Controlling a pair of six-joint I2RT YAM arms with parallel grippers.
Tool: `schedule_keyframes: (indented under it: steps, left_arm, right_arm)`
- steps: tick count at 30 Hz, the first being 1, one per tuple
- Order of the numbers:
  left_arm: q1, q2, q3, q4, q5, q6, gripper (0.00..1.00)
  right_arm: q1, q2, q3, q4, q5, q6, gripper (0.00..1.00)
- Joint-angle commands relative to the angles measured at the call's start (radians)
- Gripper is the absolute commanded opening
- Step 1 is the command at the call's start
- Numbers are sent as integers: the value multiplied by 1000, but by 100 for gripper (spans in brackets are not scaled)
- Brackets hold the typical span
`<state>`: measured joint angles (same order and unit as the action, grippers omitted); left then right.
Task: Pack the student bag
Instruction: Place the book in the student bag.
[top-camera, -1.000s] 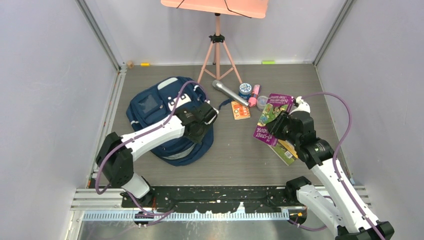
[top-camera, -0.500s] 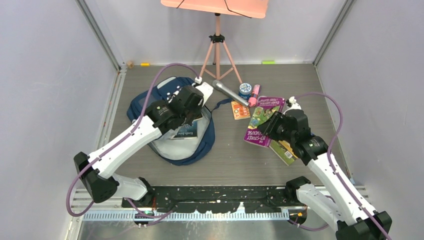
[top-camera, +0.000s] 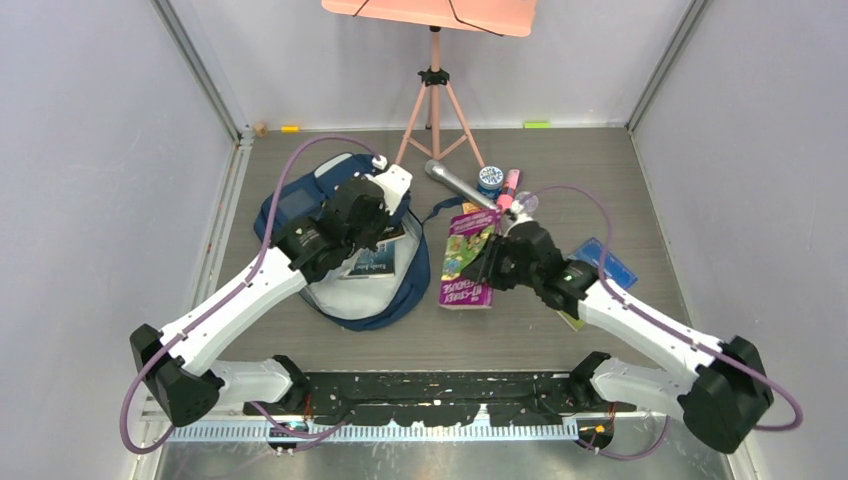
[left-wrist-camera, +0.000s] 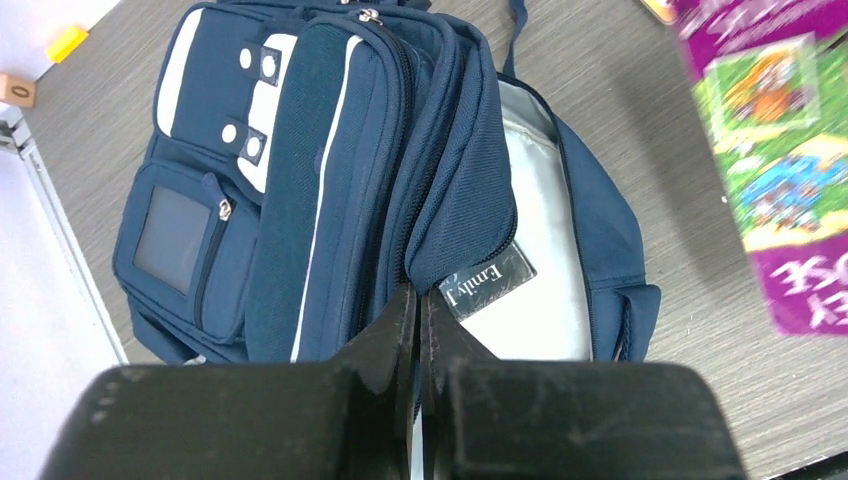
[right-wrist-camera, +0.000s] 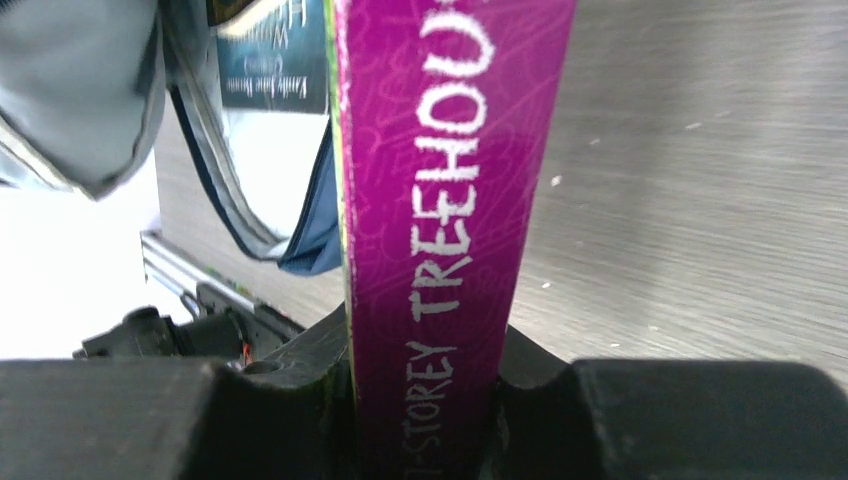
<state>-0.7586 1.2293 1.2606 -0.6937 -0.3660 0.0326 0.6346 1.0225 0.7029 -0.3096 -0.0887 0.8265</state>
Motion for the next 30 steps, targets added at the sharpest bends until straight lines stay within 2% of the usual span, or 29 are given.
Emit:
schedule_keyframes:
  steps: [1,9,20,30]
  left_arm:
    - [15,-51,-16,172,24,7,0]
    - [15,-46,-30,169,32,11,0]
    - [16,-72,-51,199,43,1,0]
    - [17,-69,-49,198,63,-6,0]
  right_arm:
    - [130,89,71,252,-4,40,1]
    - [229,247,164,327,-1,24,1]
    - [259,369,224,368,13,13,1]
    - [277,542,313,548,-59,14,1]
